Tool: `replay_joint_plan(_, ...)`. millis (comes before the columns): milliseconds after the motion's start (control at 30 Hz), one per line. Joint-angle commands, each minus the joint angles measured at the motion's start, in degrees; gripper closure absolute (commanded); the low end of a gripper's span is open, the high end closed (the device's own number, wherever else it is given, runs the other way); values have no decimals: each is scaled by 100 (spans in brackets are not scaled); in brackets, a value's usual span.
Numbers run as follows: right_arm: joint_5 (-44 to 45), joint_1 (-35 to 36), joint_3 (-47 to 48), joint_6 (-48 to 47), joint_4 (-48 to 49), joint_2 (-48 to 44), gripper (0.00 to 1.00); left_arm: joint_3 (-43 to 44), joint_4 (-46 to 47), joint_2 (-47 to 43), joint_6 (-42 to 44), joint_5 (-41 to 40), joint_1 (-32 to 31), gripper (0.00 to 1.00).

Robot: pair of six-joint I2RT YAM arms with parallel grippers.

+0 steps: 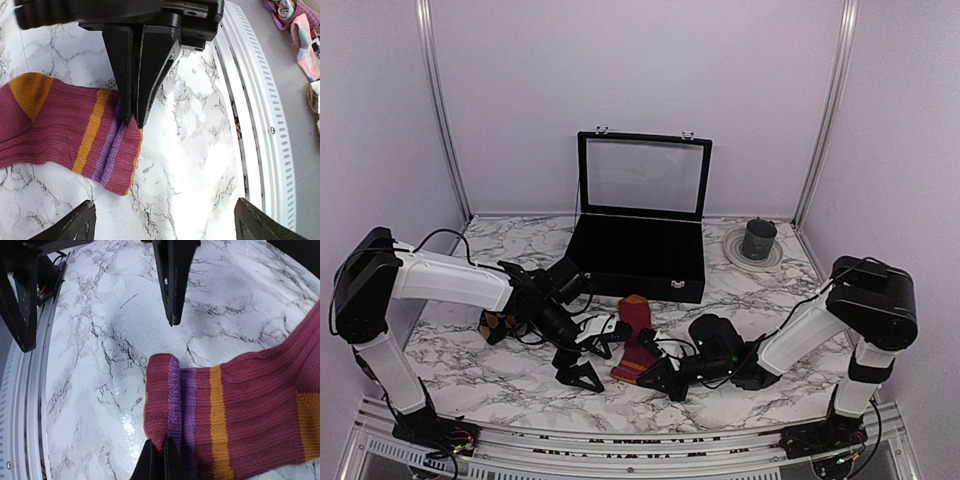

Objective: Roll the socks
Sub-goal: Roll the sock at the center of the board.

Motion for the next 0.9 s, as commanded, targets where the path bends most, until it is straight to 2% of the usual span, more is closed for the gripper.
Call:
replay_joint_plan(0, -1054, -406, 151, 1175, -773, 342, 100, -194, 871, -193, 243, -371, -143, 5)
replay_joint_plan(167, -1819, -788, 177, 1962, -517, 743, 100, -360, 1339, -171, 374, -601, -277, 13)
replay_joint_plan(367, -2325, -1148, 177, 2625, -443, 1008, 100, -606, 1861, -173, 803, -1096, -583, 22)
replay_joint_plan(600, -2386, -1225, 459, 2541, -1169, 1084, 100, -630, 2431, 49, 938, -1561, -735, 38)
replay_joint_plan(800, -2352, -1220, 560, 2579, -1365, 1092, 100, -607, 2335, 239, 933, -1657, -790, 55)
replay_joint_plan(867, -2344, -1220, 560, 2602, -1378, 1105, 100, -682, 2312, 235, 1126, -1642, -790, 56)
